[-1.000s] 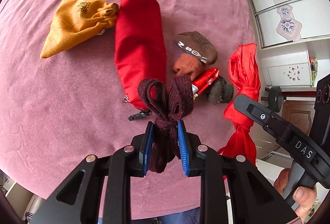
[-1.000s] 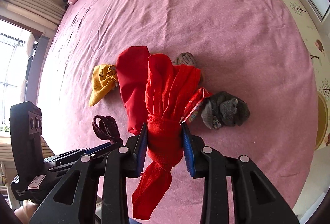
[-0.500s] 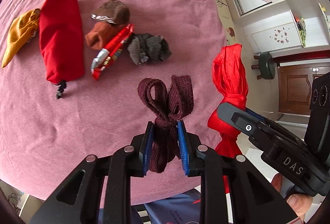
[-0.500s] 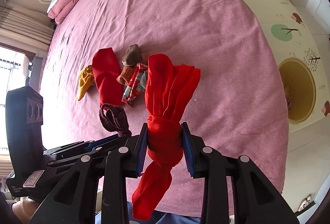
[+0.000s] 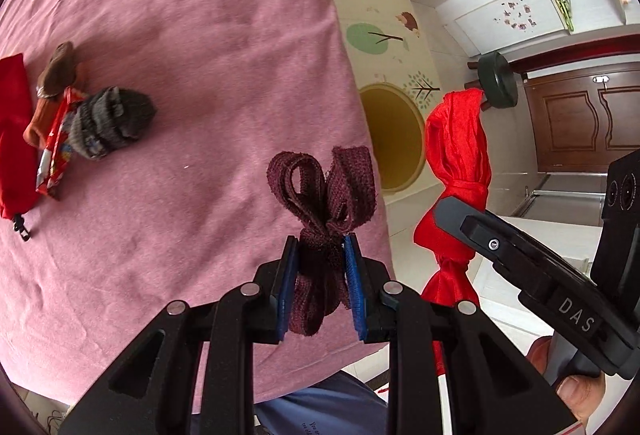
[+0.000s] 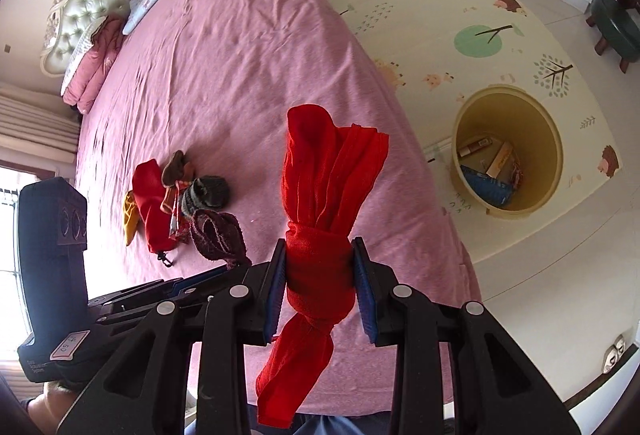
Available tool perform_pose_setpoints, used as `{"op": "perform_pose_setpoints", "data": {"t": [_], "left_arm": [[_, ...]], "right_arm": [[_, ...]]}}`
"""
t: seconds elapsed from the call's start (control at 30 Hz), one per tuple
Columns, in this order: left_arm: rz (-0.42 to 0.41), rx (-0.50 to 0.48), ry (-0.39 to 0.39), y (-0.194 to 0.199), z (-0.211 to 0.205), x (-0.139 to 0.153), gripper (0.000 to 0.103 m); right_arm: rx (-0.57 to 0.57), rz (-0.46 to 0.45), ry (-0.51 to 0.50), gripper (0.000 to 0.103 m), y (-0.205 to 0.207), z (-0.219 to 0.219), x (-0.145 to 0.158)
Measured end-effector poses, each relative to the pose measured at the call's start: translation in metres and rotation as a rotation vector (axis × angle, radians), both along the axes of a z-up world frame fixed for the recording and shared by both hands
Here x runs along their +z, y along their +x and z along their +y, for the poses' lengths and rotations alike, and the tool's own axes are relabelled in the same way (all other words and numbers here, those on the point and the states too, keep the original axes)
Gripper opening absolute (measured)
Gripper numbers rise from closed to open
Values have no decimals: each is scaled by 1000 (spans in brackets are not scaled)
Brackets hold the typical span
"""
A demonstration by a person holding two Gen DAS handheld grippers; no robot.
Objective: Collect trash
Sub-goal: 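Carry the shoelace and red pouch over the yellow bin with both tools, then open both tools to drop the shoelace and pouch into the bin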
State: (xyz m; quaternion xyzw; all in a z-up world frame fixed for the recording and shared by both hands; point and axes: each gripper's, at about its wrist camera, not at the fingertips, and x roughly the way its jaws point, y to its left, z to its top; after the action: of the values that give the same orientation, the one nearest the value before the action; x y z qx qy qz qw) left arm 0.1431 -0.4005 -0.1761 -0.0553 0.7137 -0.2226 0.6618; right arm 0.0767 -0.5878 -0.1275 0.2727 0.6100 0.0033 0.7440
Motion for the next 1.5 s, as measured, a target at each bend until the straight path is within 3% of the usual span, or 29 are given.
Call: {"op": "perform_pose_setpoints", "data": {"t": [0.7,1.1,1.5], "left_arm": [[16,-236,4,32,-184,-23,24],[26,-313,17,56,-246,-47,24],[46,-361,24,67,-279,-64,24]], "right_arm": [[-261,11,-22,32,-14,-161,-21],[-321,19,-41,32,0,-207,-41],[-359,43,-45,34,7,-237,-57]]}}
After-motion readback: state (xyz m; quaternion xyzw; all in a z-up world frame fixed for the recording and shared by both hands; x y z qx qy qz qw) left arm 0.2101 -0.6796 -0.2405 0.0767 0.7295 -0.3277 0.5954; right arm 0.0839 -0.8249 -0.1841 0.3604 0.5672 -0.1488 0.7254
